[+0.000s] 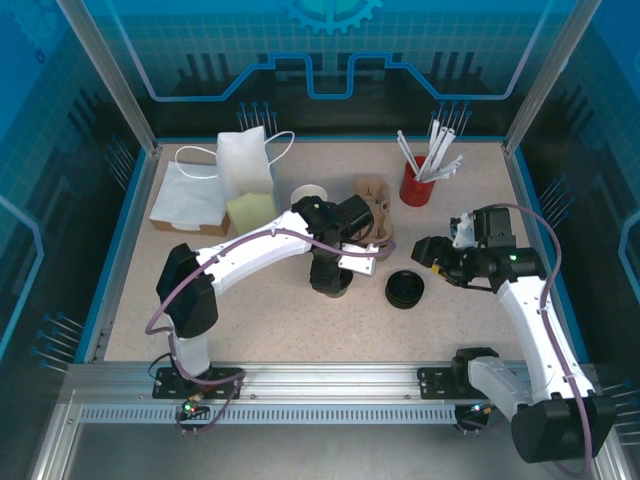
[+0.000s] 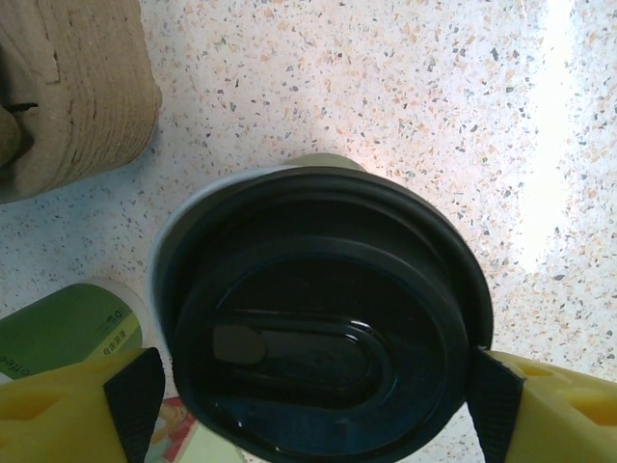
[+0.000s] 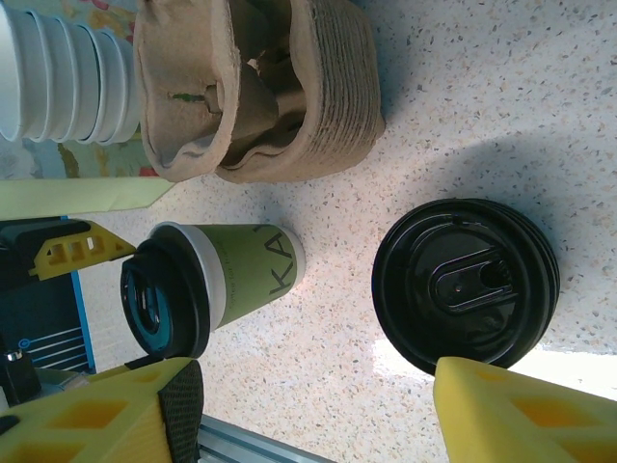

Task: Pack the takeout coffee

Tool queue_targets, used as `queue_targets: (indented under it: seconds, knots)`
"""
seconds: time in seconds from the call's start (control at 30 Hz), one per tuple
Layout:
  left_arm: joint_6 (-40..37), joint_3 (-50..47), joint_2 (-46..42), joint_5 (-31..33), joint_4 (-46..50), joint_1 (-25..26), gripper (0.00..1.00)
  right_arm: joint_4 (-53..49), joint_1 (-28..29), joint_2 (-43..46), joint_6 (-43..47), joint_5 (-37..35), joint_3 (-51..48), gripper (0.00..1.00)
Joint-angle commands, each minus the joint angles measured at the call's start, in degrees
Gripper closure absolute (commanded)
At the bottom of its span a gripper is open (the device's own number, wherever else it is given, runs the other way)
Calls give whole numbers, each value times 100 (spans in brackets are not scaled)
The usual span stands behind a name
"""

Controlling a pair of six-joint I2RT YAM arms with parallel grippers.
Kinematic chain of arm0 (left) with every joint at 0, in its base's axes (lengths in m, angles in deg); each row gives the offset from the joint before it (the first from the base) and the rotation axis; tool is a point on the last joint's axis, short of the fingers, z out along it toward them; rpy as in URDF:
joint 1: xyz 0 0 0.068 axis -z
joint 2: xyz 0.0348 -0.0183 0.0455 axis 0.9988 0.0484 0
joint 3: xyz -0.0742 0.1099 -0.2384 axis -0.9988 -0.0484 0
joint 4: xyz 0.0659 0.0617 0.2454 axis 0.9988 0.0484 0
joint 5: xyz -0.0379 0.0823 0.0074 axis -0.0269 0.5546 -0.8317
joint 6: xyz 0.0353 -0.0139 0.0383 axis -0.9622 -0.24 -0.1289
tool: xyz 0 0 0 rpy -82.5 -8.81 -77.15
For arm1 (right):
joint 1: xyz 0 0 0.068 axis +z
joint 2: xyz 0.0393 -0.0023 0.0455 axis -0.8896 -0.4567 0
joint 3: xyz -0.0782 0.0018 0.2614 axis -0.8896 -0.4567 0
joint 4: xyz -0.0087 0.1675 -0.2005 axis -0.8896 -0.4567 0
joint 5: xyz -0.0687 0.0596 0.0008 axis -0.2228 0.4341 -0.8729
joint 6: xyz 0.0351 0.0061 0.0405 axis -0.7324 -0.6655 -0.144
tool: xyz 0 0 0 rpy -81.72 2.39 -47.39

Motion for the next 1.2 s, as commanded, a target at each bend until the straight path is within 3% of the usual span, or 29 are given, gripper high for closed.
queue_targets:
  seconds: [0.0,0.37,0.6,0.8,1.03,1.17]
  knots:
    - [-10,269,89,-8,171,49,13,5,-116,79,106,172,-64,33]
    - [284,180,-539,6,-12,46,9,53,-122,50,214,413,-64,33]
    - [1372,-453,-1754,-200,-763,36,9,-105,122,-80,490,319,40,33]
    - [3189,-1500,-3049,-146,-1630,34,9,190,894,-150,353,-129,80,34]
    - [6408,-2707,-4000,6,-2097,-79,14,513,2208,-662,242,-1038,382,36]
    - [7837,-3671,-4463,-147,-2838,-252,17,768,2760,-978,152,-1340,522,36]
